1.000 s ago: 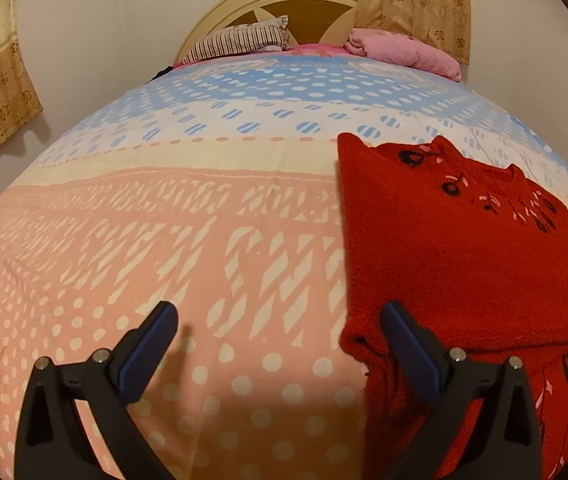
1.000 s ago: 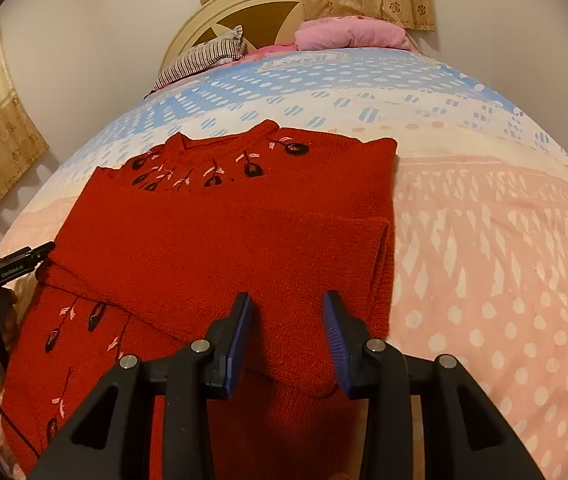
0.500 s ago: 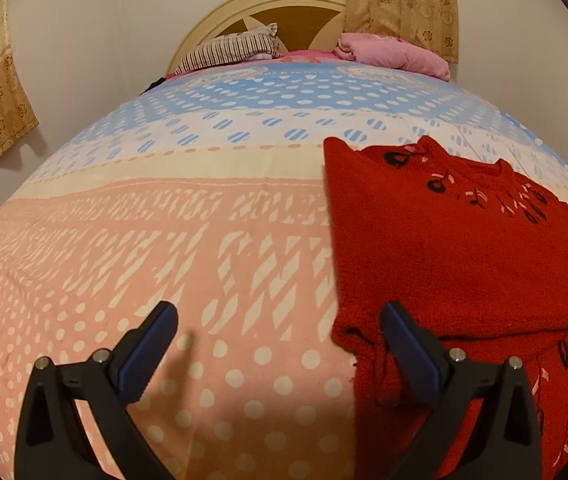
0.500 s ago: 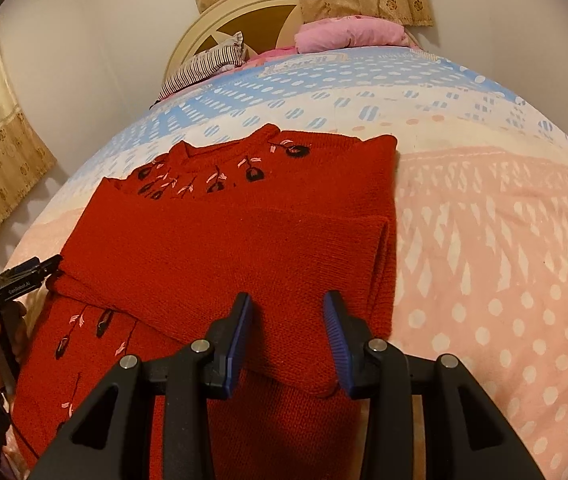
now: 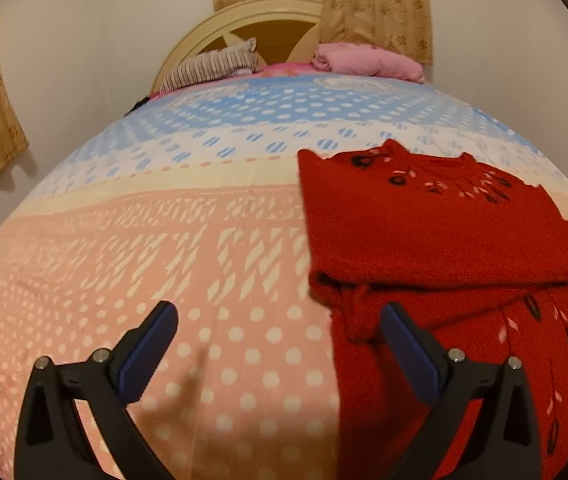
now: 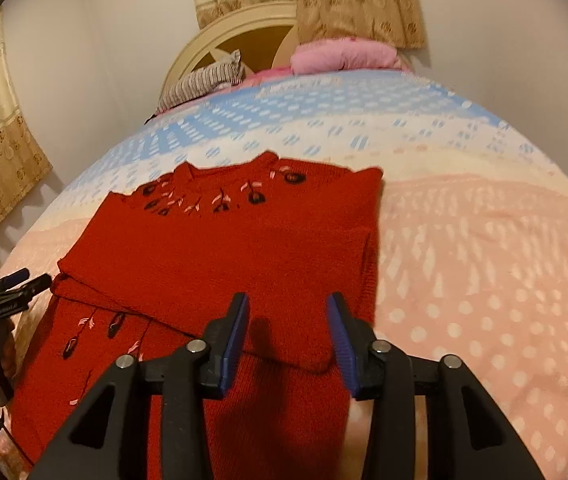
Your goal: Fold small clothes
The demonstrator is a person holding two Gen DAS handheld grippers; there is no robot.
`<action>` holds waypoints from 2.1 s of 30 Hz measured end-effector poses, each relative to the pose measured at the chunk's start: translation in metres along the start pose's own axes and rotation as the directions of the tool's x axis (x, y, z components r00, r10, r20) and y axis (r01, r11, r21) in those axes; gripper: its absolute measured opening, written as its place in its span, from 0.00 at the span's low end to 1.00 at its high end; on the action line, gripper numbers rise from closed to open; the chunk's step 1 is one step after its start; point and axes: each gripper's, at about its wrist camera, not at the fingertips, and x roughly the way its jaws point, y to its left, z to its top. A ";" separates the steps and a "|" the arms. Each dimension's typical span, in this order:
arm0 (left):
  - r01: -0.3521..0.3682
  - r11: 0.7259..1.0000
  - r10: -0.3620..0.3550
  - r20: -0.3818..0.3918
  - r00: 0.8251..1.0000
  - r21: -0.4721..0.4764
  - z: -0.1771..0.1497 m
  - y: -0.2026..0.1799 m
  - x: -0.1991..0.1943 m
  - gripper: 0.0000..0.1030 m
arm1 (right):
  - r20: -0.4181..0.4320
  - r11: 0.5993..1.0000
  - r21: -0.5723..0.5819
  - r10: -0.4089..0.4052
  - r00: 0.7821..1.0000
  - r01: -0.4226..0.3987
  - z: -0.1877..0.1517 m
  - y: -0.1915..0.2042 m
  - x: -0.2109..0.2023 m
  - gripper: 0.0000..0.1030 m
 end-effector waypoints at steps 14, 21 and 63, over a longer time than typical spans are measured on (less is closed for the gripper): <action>0.060 0.997 -0.062 0.019 0.998 0.055 -0.024 -0.013 -0.054 1.00 | -0.087 0.990 -0.111 0.073 0.993 -0.083 -0.044 0.050 -0.039 0.52; 0.075 0.993 -0.076 0.006 0.997 0.092 -0.043 -0.020 -0.076 1.00 | -0.131 0.984 -0.143 0.089 0.987 -0.107 -0.076 0.064 -0.054 0.52; 0.312 0.944 -0.328 -0.217 0.919 -0.108 -0.170 0.007 -0.129 0.54 | -0.127 0.990 -0.138 -0.011 0.992 -0.007 -0.155 0.040 -0.143 0.53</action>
